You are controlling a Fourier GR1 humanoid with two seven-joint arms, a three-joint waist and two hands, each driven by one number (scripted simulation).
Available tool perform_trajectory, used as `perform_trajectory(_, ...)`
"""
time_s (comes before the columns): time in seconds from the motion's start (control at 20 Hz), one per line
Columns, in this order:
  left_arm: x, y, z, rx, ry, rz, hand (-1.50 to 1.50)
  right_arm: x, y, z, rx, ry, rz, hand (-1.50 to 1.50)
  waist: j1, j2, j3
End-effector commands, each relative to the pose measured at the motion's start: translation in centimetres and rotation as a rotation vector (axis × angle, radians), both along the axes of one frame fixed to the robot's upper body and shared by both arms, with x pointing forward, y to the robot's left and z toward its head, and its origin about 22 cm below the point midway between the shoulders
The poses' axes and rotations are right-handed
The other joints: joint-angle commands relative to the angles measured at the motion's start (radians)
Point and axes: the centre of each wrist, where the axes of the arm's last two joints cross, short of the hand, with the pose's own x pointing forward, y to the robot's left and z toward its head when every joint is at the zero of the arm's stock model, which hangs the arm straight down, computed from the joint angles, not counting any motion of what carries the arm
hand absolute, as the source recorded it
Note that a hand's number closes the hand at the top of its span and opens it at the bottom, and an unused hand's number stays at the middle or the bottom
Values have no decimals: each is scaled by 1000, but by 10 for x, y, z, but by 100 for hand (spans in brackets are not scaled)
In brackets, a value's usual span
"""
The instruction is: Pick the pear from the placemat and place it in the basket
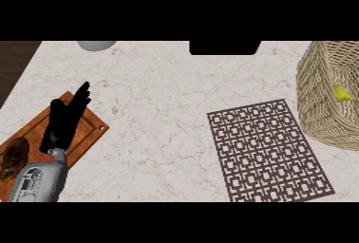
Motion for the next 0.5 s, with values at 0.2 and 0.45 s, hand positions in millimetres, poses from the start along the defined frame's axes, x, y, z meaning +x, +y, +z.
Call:
perform_trajectory(0.2, -4, 8, -5, -16, 23, 28, 0, -61, -55, 22, 92, -100, -125, -150, -30, -10, -2)
perform_trajectory(0.45, -8, -2, -9, -4, 11, 34, 0, -129, -100, 28, 118, -127, -123, -150, -42, -10, -1)
